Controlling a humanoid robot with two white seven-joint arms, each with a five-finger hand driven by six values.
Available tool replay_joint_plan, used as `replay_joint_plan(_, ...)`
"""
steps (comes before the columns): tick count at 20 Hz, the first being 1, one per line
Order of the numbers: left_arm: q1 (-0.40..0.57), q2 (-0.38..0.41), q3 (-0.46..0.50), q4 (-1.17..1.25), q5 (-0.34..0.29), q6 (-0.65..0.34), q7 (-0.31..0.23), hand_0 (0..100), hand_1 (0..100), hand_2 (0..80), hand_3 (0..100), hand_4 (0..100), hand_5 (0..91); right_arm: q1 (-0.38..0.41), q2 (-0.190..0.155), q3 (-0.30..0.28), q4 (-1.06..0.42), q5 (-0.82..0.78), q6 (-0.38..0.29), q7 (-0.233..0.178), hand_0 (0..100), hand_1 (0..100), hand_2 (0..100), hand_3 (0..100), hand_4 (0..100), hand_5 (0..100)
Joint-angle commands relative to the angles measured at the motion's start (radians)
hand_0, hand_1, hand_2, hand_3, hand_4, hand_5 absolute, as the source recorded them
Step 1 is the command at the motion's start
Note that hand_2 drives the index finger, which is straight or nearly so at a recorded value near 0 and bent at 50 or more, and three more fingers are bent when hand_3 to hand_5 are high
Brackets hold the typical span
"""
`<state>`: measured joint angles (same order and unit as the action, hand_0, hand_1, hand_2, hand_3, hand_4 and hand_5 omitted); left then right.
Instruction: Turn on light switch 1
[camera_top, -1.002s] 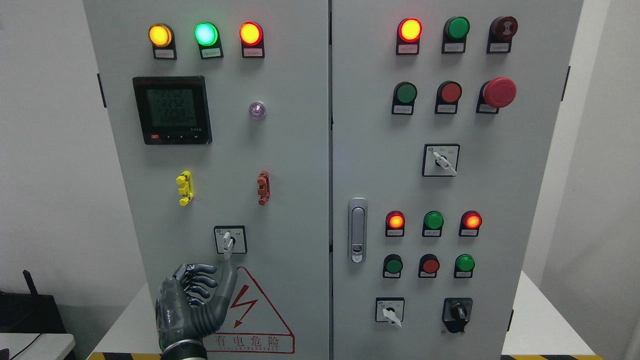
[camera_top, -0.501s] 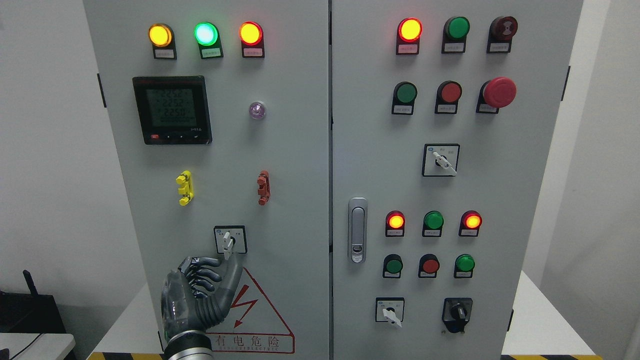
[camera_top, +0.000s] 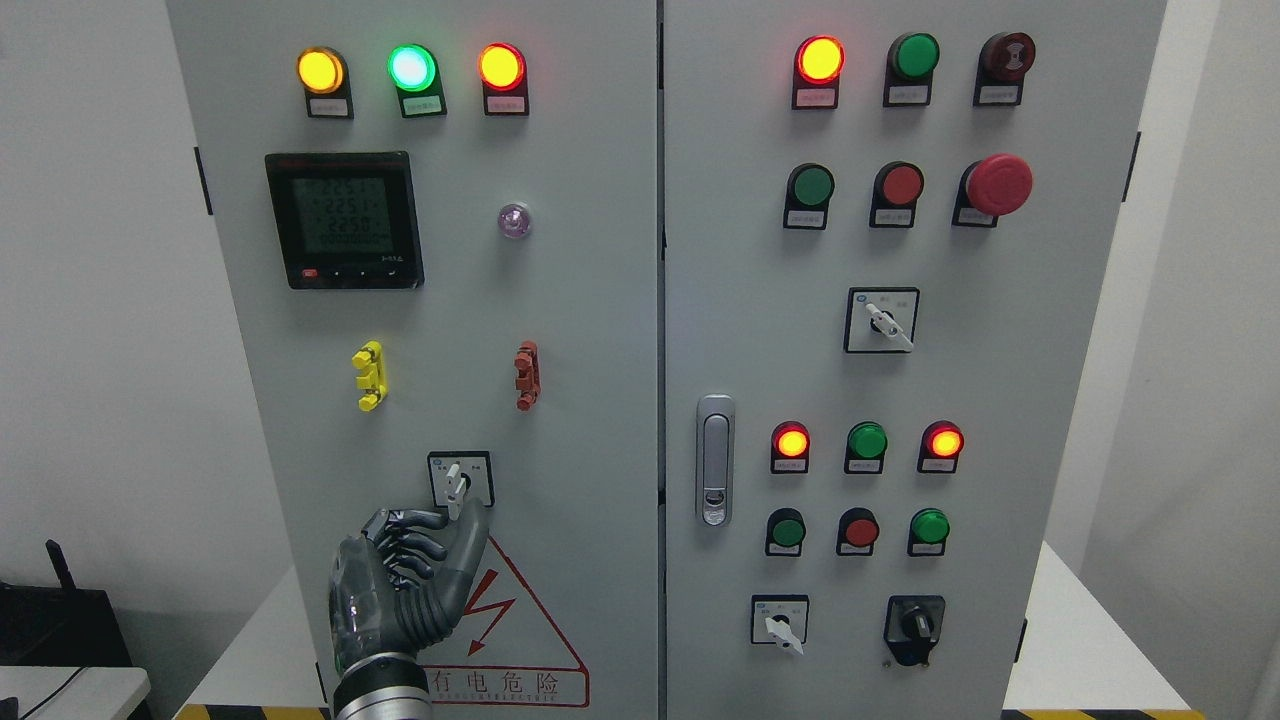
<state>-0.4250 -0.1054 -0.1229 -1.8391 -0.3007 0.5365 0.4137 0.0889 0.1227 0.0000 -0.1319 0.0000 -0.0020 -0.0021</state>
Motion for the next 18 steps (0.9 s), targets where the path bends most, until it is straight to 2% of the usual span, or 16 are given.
replay_joint_plan(1,-0.014,-0.002,-0.001,0.008,0.003,0.000,0.001,9,54,54.3,80,83,79.8,0.000,0.000,0.020,0.000,-0.026,0.000,0.001,12,39,0,0,0,0)
replay_joint_plan(18,-0.032,0.000,0.000,0.012,0.029,0.019,0.007,9,53,55.3,81,83,80.1,0.000,0.000,0.020,0.000,-0.026,0.000,0.001,12,39,0,0,0,0)
